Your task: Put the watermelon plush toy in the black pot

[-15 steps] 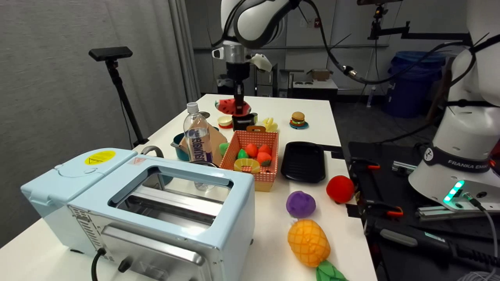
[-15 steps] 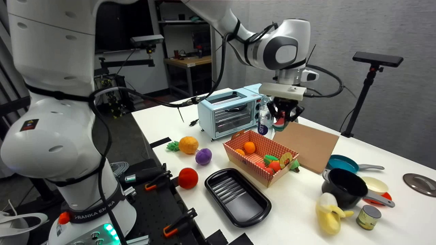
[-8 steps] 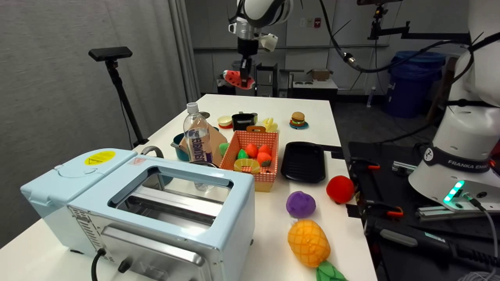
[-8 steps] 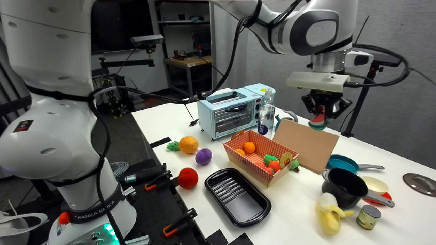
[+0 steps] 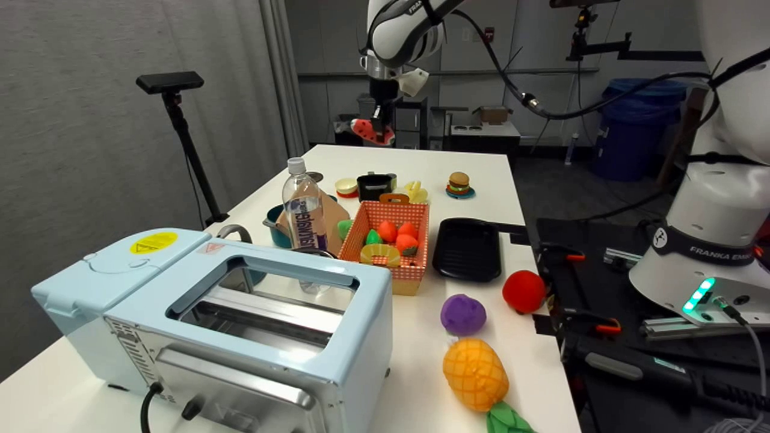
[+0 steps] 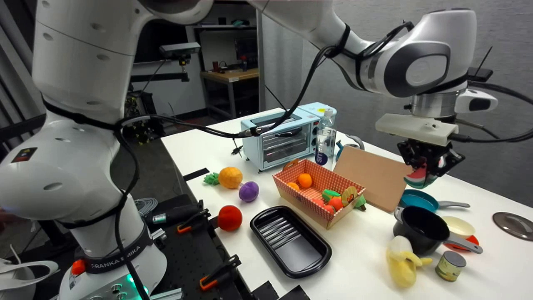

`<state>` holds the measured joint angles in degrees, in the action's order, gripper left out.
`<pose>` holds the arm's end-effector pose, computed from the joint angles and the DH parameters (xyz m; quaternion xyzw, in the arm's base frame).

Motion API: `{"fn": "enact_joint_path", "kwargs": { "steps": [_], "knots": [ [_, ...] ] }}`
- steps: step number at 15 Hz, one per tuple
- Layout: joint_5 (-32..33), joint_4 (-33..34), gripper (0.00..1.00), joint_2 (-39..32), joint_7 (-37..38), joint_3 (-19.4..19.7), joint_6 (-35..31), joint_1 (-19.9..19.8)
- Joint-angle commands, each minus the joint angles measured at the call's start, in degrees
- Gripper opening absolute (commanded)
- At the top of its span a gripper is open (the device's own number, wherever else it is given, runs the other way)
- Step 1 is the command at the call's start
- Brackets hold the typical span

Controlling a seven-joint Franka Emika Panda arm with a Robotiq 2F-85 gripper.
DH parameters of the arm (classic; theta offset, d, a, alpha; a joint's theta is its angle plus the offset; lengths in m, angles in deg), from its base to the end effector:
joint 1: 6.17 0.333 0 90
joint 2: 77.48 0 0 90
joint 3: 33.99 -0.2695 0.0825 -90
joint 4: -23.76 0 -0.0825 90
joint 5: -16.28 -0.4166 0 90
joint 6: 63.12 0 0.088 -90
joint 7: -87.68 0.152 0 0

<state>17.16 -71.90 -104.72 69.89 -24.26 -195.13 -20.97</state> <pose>0.6416 -0.2868 0.2461 0.9948 -0.0415 0.0611 0.0707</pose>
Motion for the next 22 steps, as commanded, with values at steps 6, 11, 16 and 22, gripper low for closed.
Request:
{"fn": "enact_joint_path", "kwargs": {
  "steps": [6, 11, 16, 22],
  "knots": [
    [0.26, 12.16, 0.43, -14.2, 4.89, -0.91, 0.21, -1.17],
    [0.52, 11.13, 0.81, -13.83, 4.44, -1.0, 0.46, -1.32],
    [0.02, 7.13, 1.0, -8.5, 4.18, -0.98, 3.14, -1.72],
    [-0.63, 7.78, 1.0, -5.97, 3.62, -1.13, 8.67, -2.07]
  ]
}}
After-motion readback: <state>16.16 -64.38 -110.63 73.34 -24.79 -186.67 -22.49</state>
